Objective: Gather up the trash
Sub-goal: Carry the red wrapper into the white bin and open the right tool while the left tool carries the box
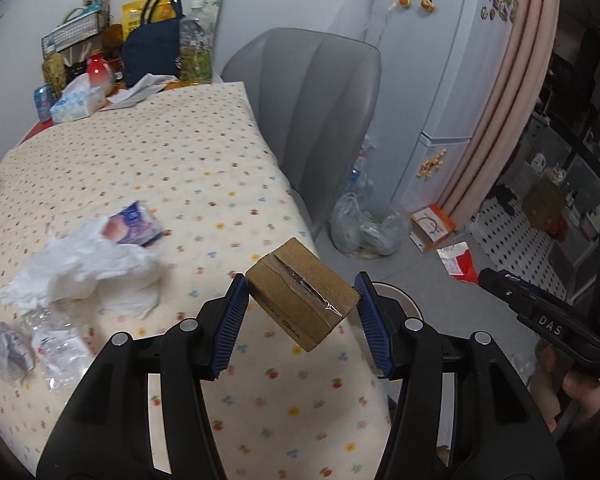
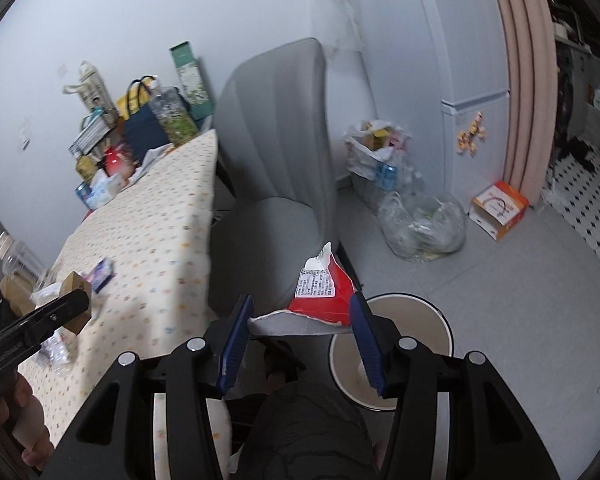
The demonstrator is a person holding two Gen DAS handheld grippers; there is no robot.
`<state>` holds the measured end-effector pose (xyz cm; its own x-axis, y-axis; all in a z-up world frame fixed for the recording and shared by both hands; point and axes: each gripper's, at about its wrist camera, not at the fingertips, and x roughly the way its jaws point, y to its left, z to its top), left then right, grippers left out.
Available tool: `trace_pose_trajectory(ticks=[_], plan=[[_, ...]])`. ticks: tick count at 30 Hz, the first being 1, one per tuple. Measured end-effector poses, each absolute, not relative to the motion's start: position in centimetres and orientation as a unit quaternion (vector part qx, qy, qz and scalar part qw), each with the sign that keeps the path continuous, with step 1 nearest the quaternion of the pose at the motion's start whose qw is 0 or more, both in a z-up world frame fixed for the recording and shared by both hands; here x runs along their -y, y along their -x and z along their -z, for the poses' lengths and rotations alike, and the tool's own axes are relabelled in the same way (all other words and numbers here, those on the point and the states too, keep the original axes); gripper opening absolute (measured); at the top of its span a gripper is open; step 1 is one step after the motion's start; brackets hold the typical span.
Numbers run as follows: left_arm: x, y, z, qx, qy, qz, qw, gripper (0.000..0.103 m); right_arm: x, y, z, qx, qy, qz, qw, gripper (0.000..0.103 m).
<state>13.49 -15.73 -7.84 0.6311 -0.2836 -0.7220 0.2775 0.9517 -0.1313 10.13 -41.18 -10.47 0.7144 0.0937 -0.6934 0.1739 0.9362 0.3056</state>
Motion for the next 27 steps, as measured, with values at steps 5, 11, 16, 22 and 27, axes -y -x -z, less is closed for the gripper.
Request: trace_pose_trajectory(ticks=[5,11,16,22,27], plan=[[18.0,-14.9,8.5,-0.413,-0.003,0.167,0.895,0.055,43.5,-11.7,13.0,-0.384,-0.187,0.038,0.903,0.076],[21.3,-15.9,9.4,-0.429,-0.017,0.191,0.883,0.055,46.9,-11.1,15.5,-0.402,-0.213,0.079,0.887,0.082],[24.2,-16.5,10.1,-0.439,-0.028,0.210,0.873,0.055,49.9,-9.3,16.4,-0.403,-0.224,0.115,0.880,0.087],[28.2,-17.3,10.6,-0.448,-0.040,0.244,0.859,0.055,52.5,-7.8,16.1,-0.392,-0.235,0.144,0.878,0.088],[31.6,-18.2,10.2,-0.444,-0.042,0.260,0.857,0.086,53.8,-7.0,15.2,-0.377,-0.240,0.158,0.880,0.088]])
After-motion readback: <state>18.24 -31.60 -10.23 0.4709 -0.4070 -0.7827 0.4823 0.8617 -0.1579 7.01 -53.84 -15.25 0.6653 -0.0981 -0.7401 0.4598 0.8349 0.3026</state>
